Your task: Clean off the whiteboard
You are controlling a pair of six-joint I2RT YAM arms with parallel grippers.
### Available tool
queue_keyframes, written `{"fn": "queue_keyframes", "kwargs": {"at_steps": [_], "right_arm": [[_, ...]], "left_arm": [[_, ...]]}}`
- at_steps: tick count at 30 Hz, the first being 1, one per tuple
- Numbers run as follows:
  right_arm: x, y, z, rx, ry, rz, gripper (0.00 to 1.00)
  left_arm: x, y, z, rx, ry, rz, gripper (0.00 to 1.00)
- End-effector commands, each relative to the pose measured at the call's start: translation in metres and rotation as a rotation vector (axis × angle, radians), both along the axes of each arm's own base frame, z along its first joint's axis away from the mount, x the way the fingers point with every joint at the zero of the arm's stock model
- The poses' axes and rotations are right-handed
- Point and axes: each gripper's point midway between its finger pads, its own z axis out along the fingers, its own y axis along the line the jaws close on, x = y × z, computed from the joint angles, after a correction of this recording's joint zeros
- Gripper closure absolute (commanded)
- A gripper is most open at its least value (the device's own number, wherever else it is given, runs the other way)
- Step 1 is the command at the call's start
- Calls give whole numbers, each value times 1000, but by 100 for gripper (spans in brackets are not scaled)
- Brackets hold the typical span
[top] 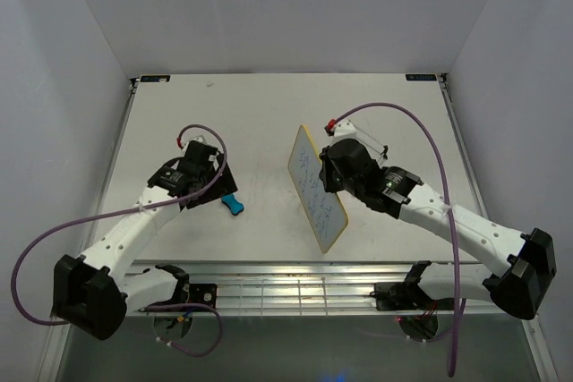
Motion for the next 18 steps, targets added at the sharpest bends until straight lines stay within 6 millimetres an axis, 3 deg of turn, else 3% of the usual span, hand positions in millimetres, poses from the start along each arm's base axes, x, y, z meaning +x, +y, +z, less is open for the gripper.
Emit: {"fn": "queue_keyframes", "kwargs": {"at_steps": [1,12,18], "right_arm": [[7,-10,28,58,-147,-136,92],[-8,-16,22,15,-187,9,92],[-18,-1,9,60,-160,125,92]], "left_arm": [[-9,-9,-16,-30,91,49,2],[-15,-16,-67,98,196,179,4],[-2,-15,-82,139,202,237,12]]}}
